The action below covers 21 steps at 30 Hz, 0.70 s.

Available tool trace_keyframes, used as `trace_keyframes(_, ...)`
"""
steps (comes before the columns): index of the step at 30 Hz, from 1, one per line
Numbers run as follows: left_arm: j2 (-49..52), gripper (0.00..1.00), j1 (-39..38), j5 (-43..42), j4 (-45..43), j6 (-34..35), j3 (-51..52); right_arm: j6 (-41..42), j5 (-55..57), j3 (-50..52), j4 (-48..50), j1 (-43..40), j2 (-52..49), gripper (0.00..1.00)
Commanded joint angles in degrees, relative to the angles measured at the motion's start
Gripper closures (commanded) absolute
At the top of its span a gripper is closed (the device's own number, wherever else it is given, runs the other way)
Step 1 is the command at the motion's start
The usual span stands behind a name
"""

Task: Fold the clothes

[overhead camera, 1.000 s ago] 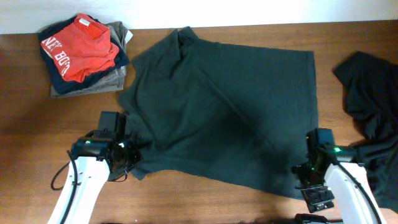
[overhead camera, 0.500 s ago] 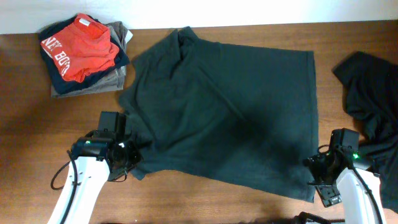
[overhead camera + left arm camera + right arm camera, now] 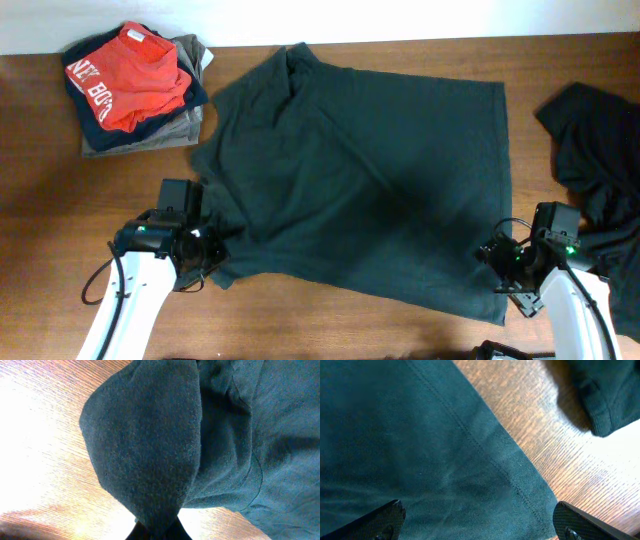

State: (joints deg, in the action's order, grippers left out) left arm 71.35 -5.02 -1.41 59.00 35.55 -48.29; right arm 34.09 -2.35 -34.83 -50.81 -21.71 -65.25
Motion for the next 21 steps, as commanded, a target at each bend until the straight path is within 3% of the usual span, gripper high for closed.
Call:
trace_keyframes(1,-0.8,0.99,-0.1,1.2,0.2,-1.4,-0.9,3.1,1.4,2.2,1.1,-0.5,-0.9,0.01)
trace_keyframes(12,-0.8,0.99,-0.1,1.2,0.2,-1.8,-0.9,16.9,1.5,6.6,-0.4,-0.5,-2.7,0.01)
trace_keyframes(21,-0.8,0.99,-0.1,1.2,0.2,-1.8,-0.9,17.1,2.0,7.2,1.8,-0.5,-2.7,0.01)
